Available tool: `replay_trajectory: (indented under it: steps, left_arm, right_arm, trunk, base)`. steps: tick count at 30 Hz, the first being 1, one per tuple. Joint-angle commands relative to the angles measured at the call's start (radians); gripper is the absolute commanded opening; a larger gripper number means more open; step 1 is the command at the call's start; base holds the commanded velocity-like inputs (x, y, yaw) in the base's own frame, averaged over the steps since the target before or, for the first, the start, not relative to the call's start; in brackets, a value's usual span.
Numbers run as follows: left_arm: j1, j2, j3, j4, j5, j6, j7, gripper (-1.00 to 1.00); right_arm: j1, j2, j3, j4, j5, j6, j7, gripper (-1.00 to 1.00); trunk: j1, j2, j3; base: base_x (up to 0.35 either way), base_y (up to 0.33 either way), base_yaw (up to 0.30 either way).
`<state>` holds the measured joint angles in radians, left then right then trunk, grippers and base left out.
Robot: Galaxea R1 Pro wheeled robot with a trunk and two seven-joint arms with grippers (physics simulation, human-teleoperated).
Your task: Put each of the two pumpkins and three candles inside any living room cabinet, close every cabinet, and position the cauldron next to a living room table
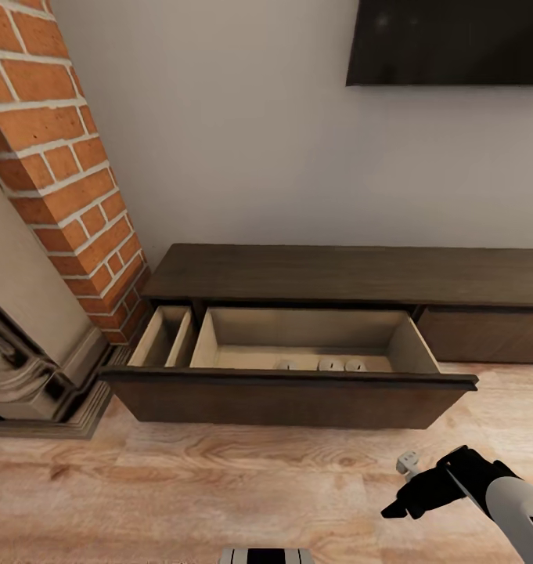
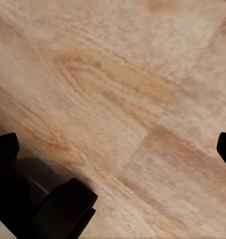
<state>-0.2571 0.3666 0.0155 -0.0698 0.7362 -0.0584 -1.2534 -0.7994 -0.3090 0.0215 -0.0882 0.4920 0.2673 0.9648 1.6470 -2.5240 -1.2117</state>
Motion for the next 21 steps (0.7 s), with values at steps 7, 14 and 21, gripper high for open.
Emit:
replay_trajectory:
  steps: [7, 14, 21]
  left_arm:
    - [-0.001, 0.0, 0.001, 0.001, -0.003, -0.006, -0.003, 1.0]
    - [-0.001, 0.0, 0.001, 0.001, -0.003, -0.007, -0.004, 1.0]
    - [-0.001, 0.0, 0.001, 0.001, -0.003, -0.007, -0.004, 1.0]
  right_arm:
    - [0.0, -0.001, 0.002, -0.002, -0.004, 0.007, 0.007, 1.0]
    - [0.0, -0.001, 0.001, 0.0, -0.005, 0.005, 0.01, 1.0]
    - [0.0, 0.0, 0.0, 0.017, -0.008, 0.001, 0.011, 1.0]
  trunk:
    - [0.0, 0.0, -0.001]
    - [0.0, 0.0, -0.001]
    - [0.0, 0.0, -0.001]
  base:
    - [0.126, -0.036, 0.044]
    - [0.286, -0.079, 0.005]
    - [0.078, -0.021, 0.001]
